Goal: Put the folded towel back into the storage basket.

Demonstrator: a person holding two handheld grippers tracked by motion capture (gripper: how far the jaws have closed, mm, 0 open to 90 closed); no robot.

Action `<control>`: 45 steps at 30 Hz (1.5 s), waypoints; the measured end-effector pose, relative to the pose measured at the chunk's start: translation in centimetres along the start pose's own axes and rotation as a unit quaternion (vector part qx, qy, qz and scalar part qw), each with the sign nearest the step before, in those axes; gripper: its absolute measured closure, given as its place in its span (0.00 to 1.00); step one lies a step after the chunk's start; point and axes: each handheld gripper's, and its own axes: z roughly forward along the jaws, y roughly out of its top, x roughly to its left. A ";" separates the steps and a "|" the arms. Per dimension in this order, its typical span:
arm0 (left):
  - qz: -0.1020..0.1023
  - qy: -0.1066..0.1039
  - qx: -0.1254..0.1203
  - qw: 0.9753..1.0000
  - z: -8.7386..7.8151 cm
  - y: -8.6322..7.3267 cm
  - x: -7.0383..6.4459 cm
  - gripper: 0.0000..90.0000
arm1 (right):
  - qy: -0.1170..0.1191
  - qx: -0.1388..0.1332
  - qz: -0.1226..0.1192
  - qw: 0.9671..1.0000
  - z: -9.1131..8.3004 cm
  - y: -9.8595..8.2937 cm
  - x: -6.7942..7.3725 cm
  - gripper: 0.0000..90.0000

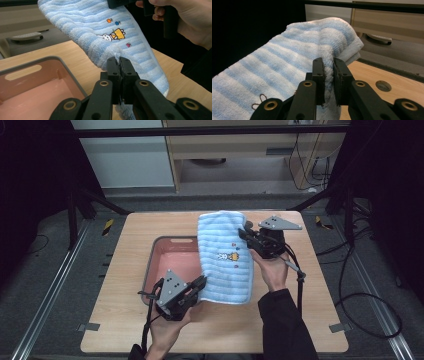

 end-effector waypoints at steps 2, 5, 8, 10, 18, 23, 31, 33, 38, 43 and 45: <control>-0.001 0.005 -0.003 1.000 -0.4 0.1 0.4 0.97 | 0.002 0.000 -0.001 1.000 0.3 0.3 0.4 0.90; -0.002 0.014 -0.007 1.000 -1.0 0.3 1.0 0.97 | 0.005 -0.003 -0.002 1.000 0.7 0.8 0.8 0.90; -0.004 0.022 -0.008 1.000 -1.6 0.4 1.6 0.97 | 0.008 -0.008 -0.002 1.000 1.1 1.4 1.3 0.90; -0.004 0.024 -0.009 1.000 -1.8 0.4 1.8 0.97 | 0.009 -0.009 -0.002 1.000 1.2 1.5 1.5 0.90; -0.008 0.045 -0.014 0.999 -3.3 0.5 3.2 0.97 | 0.017 -0.008 -0.011 1.000 2.9 2.7 3.3 0.90; -0.015 0.061 -0.014 0.998 -4.2 0.2 4.5 0.97 | 0.026 -0.005 -0.012 1.000 4.4 3.1 4.4 0.90; -0.021 0.080 -0.006 0.997 -5.1 -0.5 6.1 0.97 | 0.037 0.000 -0.013 0.999 6.6 3.1 5.8 0.90; -0.022 0.087 -0.002 0.996 -5.2 -0.7 6.5 0.97 | 0.039 0.001 -0.013 0.999 7.2 3.0 6.1 0.90; -0.031 0.093 0.004 0.995 -5.1 -1.5 7.5 0.97 | 0.043 0.004 -0.013 0.999 8.6 2.8 6.5 0.90; -0.037 0.097 0.011 0.995 -4.9 -2.1 8.2 0.97 | 0.047 0.011 -0.011 0.999 9.9 2.3 7.1 0.90; -0.045 0.102 0.014 0.994 -4.8 -2.6 8.7 0.97 | 0.048 0.013 -0.011 0.999 10.4 2.2 7.3 0.90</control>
